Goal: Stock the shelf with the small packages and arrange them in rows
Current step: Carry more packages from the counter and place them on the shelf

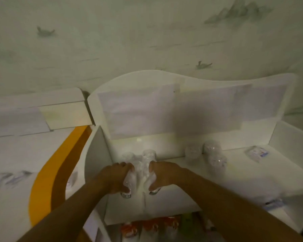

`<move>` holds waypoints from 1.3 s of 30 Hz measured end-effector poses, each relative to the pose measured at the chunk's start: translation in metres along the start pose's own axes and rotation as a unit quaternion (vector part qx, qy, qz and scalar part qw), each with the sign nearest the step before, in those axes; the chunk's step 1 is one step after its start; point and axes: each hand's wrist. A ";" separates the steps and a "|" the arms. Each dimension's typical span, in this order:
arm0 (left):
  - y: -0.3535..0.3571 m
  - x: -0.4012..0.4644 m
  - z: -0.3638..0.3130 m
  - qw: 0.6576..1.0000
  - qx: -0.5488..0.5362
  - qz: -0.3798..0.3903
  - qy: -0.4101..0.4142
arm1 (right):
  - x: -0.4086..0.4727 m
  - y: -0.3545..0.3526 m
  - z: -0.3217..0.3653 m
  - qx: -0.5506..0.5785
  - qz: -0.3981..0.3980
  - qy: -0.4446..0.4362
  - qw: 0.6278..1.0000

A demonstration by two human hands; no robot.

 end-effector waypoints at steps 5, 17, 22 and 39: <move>0.014 0.001 0.014 0.991 0.114 -0.069 -0.025 | 0.019 0.004 0.029 -0.132 -0.016 -0.008 0.991; 0.013 0.029 0.015 0.986 0.151 -0.023 -0.066 | 0.046 0.011 0.050 -0.192 -0.073 0.008 0.979; 0.004 0.025 0.019 0.997 0.066 -0.023 -0.034 | 0.051 0.011 0.052 -0.196 -0.059 -0.010 0.979; -0.086 -0.129 0.147 0.981 0.002 -0.163 -0.110 | 0.024 -0.105 0.141 -0.091 -0.140 -0.098 0.981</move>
Point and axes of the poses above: each hand's wrist, its own x-axis towards the middle knuckle, its own y-axis out of the palm, z = x × y, and after that the axes turned 12 degrees about z, right-handed
